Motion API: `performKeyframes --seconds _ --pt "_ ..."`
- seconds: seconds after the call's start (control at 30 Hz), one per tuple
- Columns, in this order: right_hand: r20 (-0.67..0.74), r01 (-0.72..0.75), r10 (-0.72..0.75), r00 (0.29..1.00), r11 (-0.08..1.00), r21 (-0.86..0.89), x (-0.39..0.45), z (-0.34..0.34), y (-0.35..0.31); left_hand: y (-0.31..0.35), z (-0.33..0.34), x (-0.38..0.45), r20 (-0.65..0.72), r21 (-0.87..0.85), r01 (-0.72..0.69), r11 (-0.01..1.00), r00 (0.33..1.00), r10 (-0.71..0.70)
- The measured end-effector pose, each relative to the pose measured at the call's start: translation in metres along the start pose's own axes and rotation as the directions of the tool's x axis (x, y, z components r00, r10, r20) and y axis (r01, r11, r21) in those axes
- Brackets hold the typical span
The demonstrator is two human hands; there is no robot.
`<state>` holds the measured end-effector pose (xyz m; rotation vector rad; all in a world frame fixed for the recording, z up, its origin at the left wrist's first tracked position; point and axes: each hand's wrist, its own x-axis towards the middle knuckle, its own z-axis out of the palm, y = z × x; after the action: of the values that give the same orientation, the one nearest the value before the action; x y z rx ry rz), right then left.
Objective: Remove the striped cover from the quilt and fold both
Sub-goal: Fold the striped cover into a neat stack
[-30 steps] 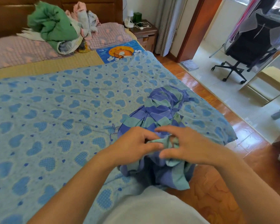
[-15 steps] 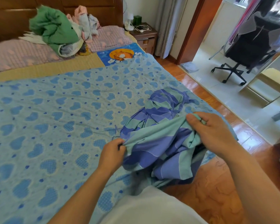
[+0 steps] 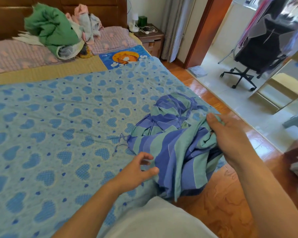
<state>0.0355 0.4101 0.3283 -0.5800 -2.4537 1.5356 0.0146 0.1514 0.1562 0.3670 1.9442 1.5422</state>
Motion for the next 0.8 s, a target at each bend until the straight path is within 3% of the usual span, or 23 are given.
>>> performKeyframes --seconds 0.1,0.17,0.23,0.3,0.37,0.4,0.5,0.6,0.67,0.73,0.8 --pt "0.056 0.072 -0.071 0.996 0.997 -0.013 -0.003 0.008 -0.016 0.005 0.030 0.004 -0.028 0.064 -0.030 0.998 0.999 0.032" --pt "0.043 0.103 -0.104 0.994 0.994 0.031 0.001 0.013 -0.031 0.010 0.040 0.004 -0.120 0.179 -0.135 0.975 0.980 0.158" --pt "0.013 0.135 -0.137 0.991 0.987 0.083 0.007 0.018 -0.047 0.017 0.043 -0.001 -0.316 0.236 -0.276 0.932 0.885 0.342" --pt "-0.027 0.176 -0.174 0.984 0.978 0.111 0.014 0.022 -0.064 0.021 0.043 -0.005 -0.503 0.312 -0.368 0.876 0.718 0.480" --pt "-0.046 0.210 -0.207 0.977 0.972 0.105 0.020 0.022 -0.077 0.021 0.039 -0.003 -0.559 0.425 -0.356 0.832 0.619 0.551" --pt "-0.047 0.231 -0.227 0.973 0.968 0.097 0.022 0.021 -0.080 0.023 0.035 0.000 -0.547 0.456 -0.325 0.828 0.632 0.549" --pt "-0.021 0.268 -0.267 0.963 0.958 0.099 0.025 0.017 -0.083 0.020 0.021 0.009 -0.500 0.418 -0.160 0.894 0.781 0.374" --pt "-0.060 0.285 -0.283 0.957 0.958 0.031 0.027 0.006 -0.070 0.015 -0.013 0.008 -0.569 0.429 -0.006 0.903 0.775 0.275" --pt "-0.031 0.296 -0.313 0.949 0.923 -0.246 0.032 -0.005 -0.057 0.024 -0.055 0.001 -0.707 0.375 0.065 0.925 0.665 0.240" --pt "0.118 0.314 -0.302 0.946 0.762 -0.567 0.033 -0.014 -0.047 0.049 -0.108 -0.011 -0.816 0.358 0.050 0.933 0.503 0.286" --pt "0.186 0.385 -0.356 0.916 0.644 -0.661 0.027 -0.014 -0.043 0.095 -0.155 -0.029 -0.826 0.374 -0.142 0.917 0.399 0.399"
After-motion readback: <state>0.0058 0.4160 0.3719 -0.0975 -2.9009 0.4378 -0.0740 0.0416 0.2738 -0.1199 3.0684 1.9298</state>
